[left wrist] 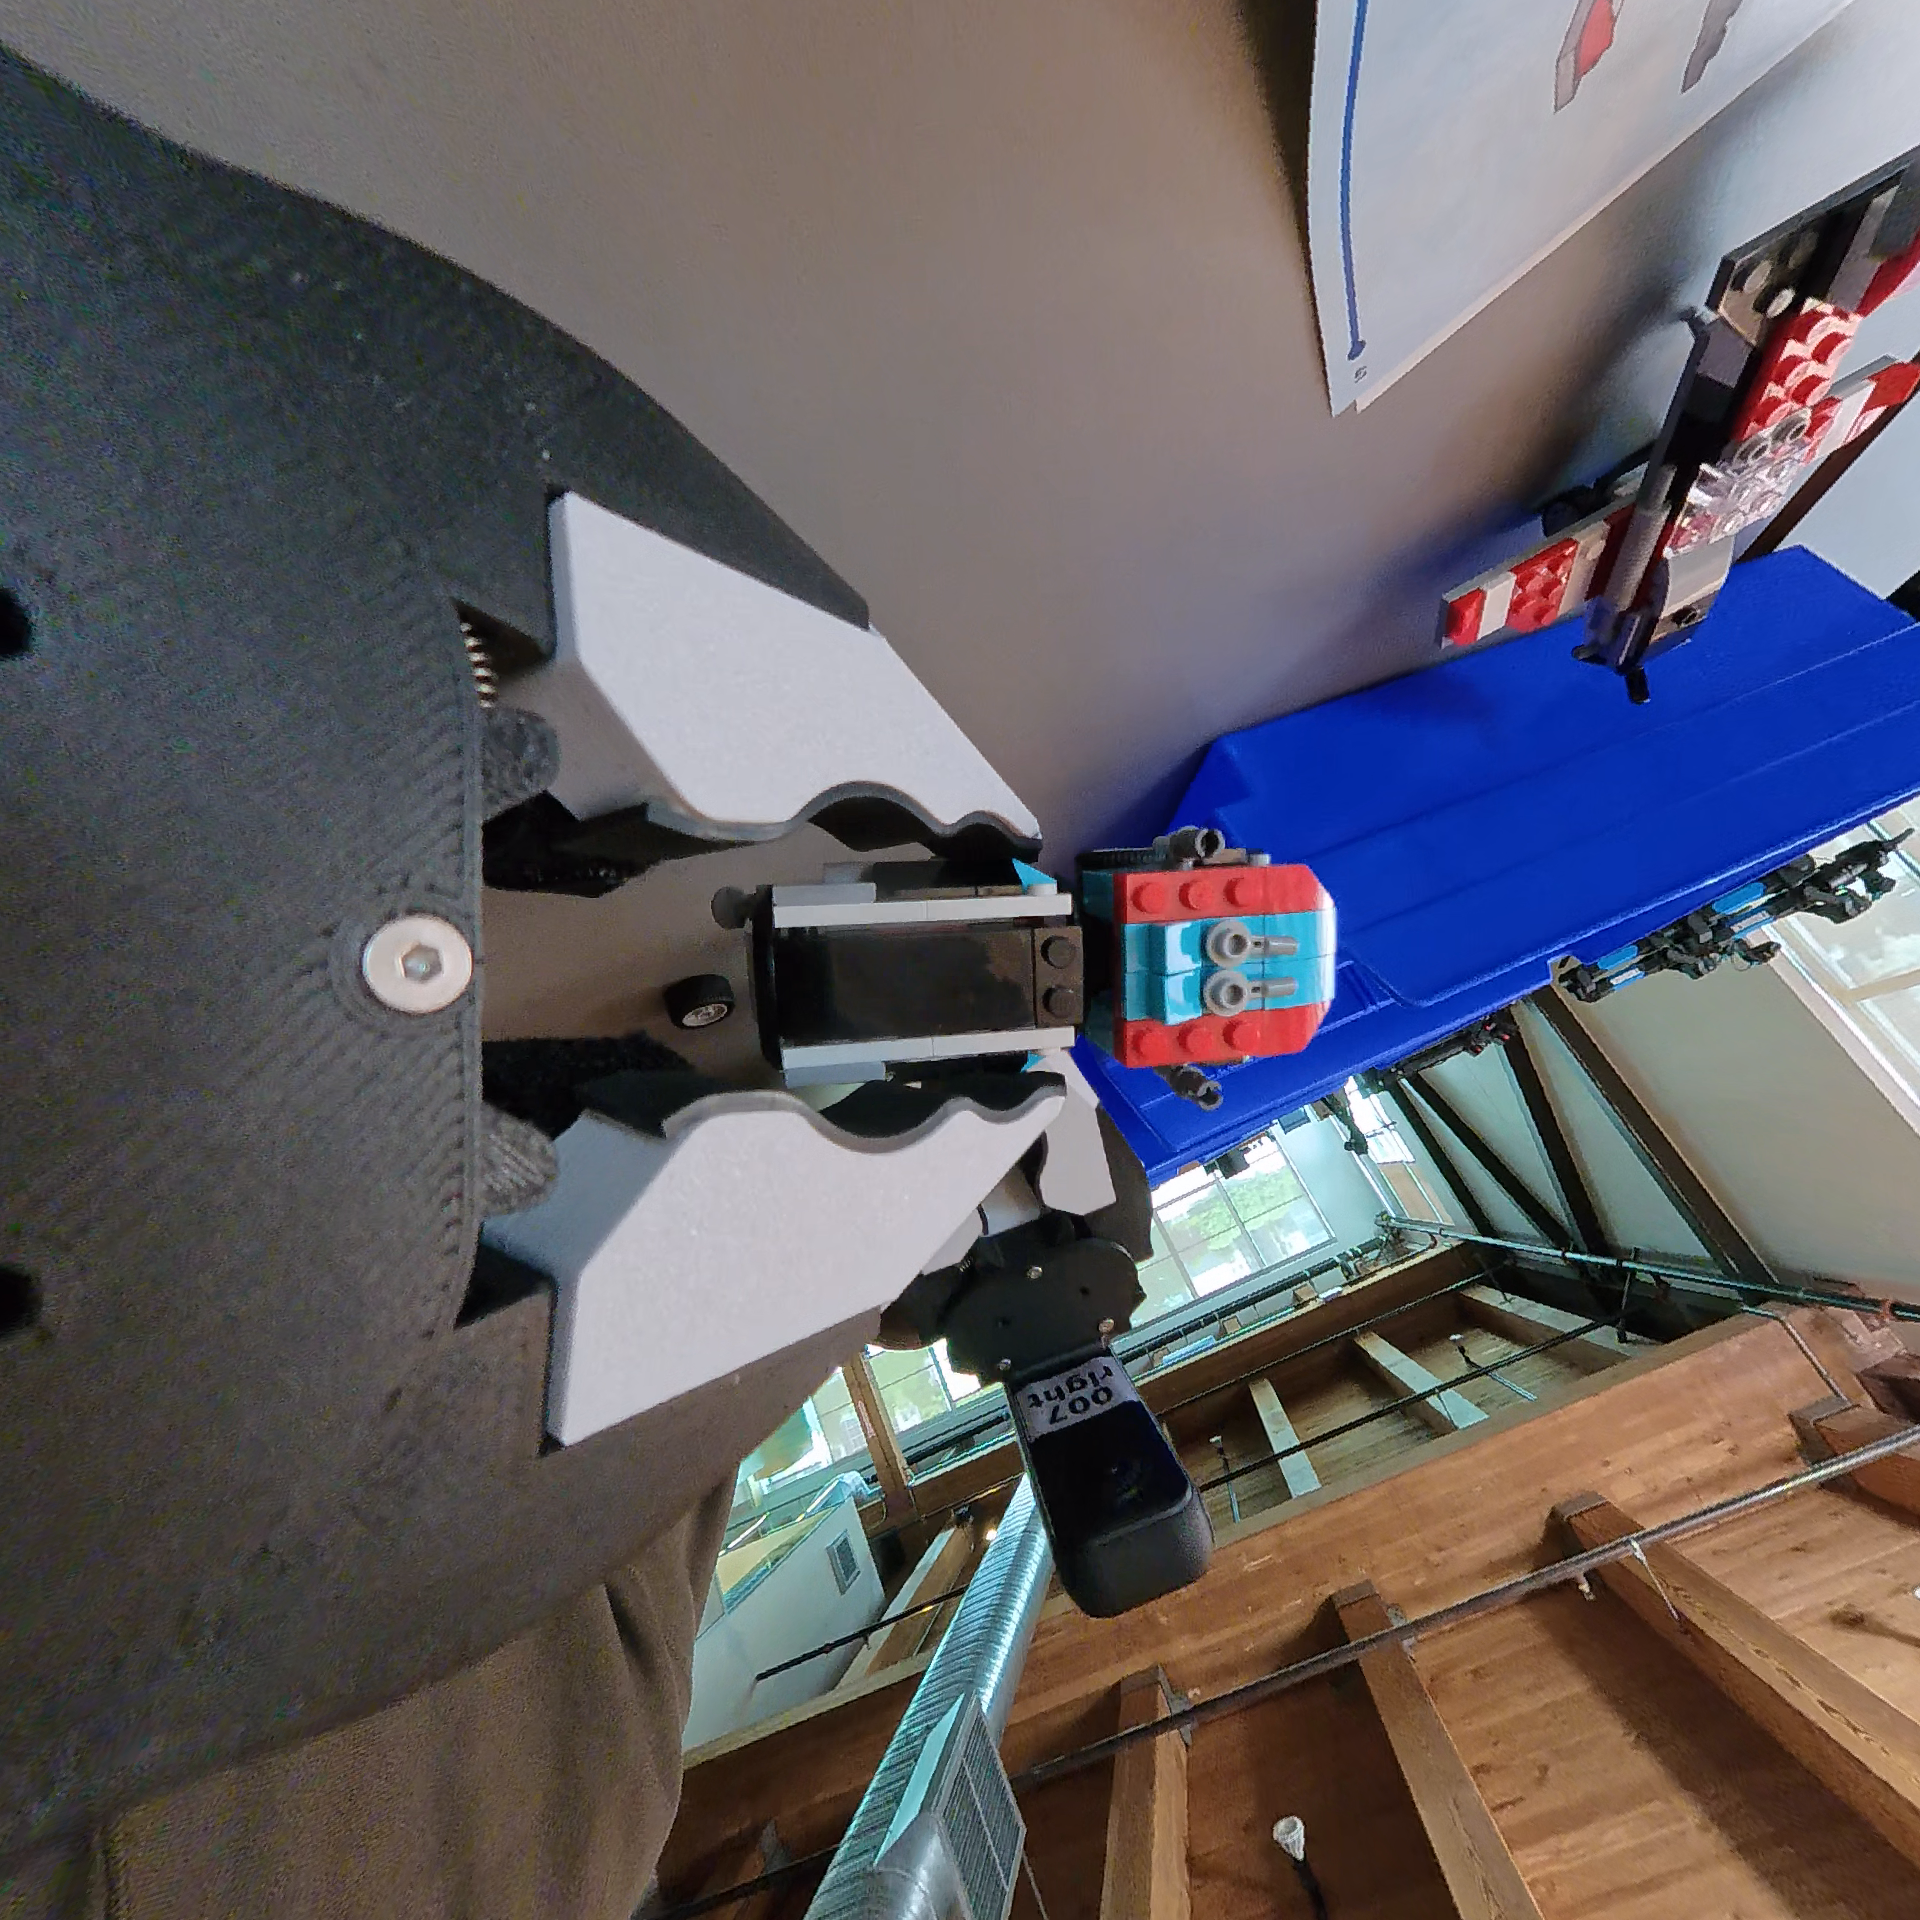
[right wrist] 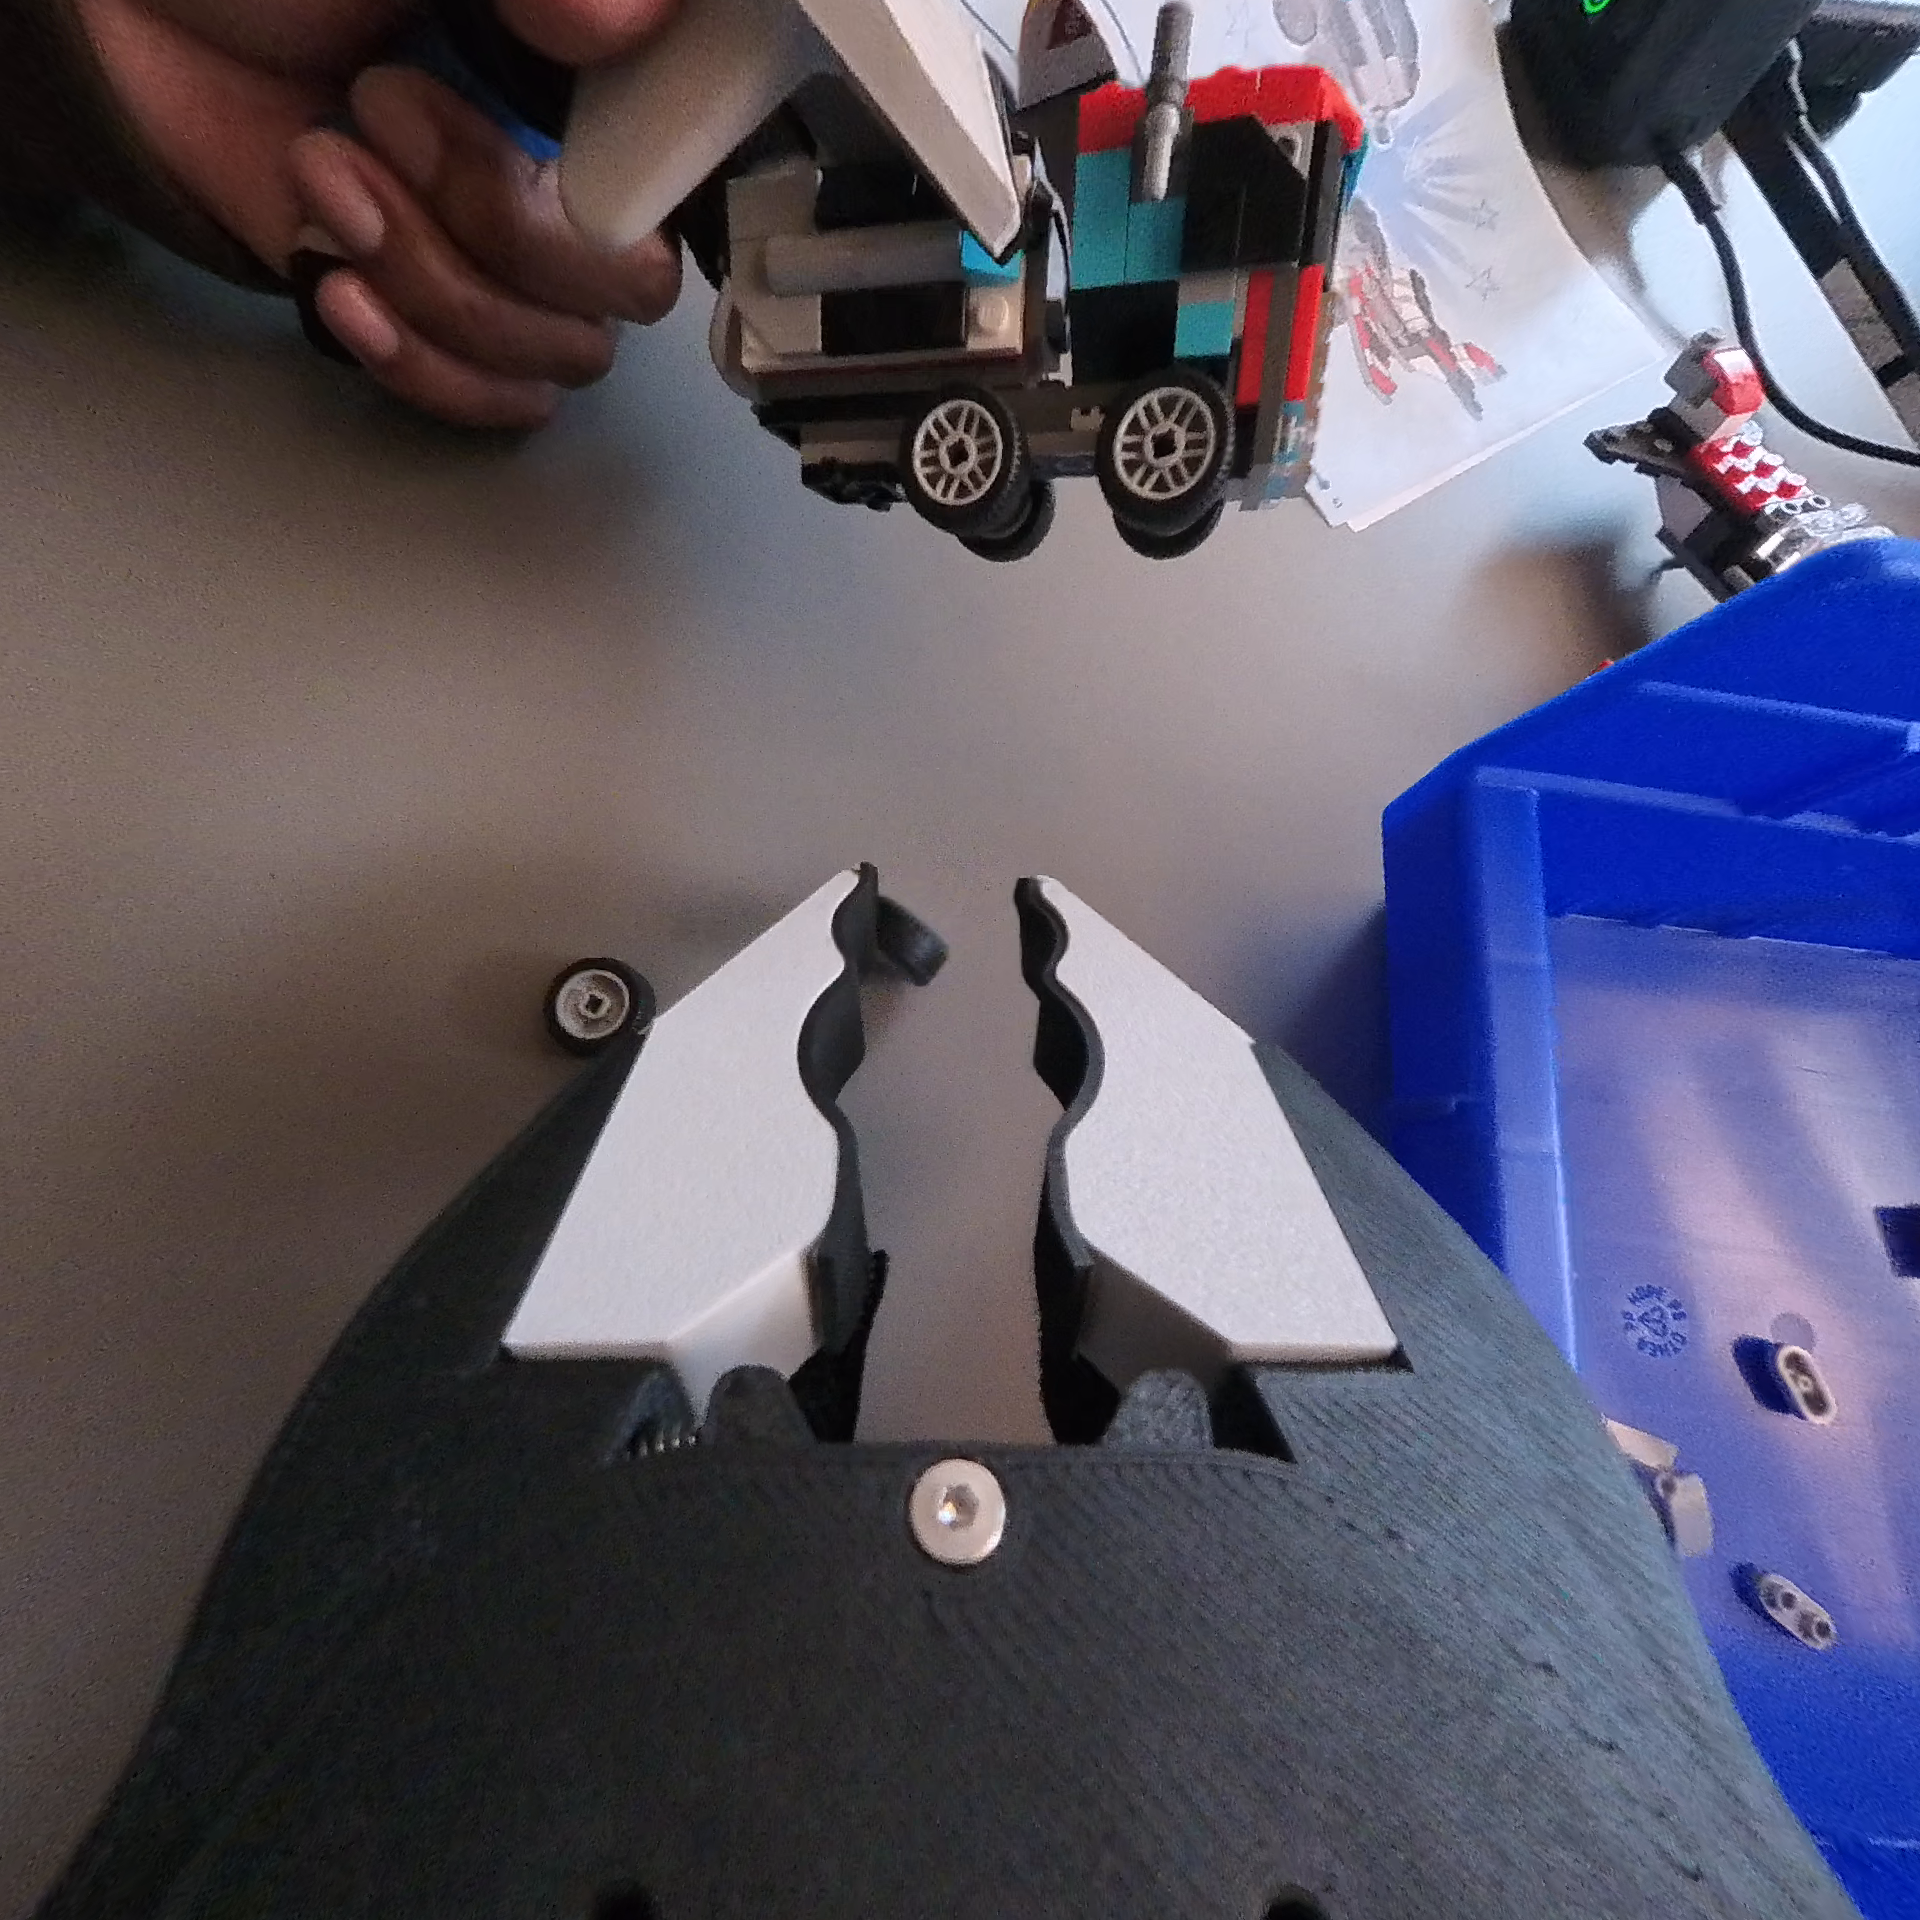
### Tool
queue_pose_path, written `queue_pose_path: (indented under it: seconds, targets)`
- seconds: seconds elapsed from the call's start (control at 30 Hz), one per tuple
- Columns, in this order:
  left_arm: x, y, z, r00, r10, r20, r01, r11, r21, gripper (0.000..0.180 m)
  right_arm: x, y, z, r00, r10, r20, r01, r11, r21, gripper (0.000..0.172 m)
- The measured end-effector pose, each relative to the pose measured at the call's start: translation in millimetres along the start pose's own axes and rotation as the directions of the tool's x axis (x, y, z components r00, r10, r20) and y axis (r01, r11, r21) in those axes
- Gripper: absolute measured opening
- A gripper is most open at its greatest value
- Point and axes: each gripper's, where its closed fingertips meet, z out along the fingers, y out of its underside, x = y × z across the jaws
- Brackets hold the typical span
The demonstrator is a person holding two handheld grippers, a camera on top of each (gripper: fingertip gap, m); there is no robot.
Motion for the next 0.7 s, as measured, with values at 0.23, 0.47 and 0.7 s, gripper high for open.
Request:
queue_pose_path:
  seconds: [0.23,0.47,0.7]
  targets:
    - [-0.6,-0.9,-0.6,1.0,-0.01,0.0,0.01,1.0,0.006,0.043,-5.1,15.1,-8.5,0.998,0.012,0.057,-0.008,0.998,-0.06,0.029]
    - [-0.7,-1.2,-0.7,1.0,-0.014,-0.001,0.014,1.0,0.009,0.043,-11.0,16.5,3.4,0.998,0.004,0.063,0.0,0.997,-0.073,0.026]
    - [-0.2,-0.9,-0.5,1.0,-0.012,-0.003,0.012,1.0,0.008,0.043,3.4,9.4,7.9,0.998,0.057,0.009,-0.057,0.998,-0.015,0.018]
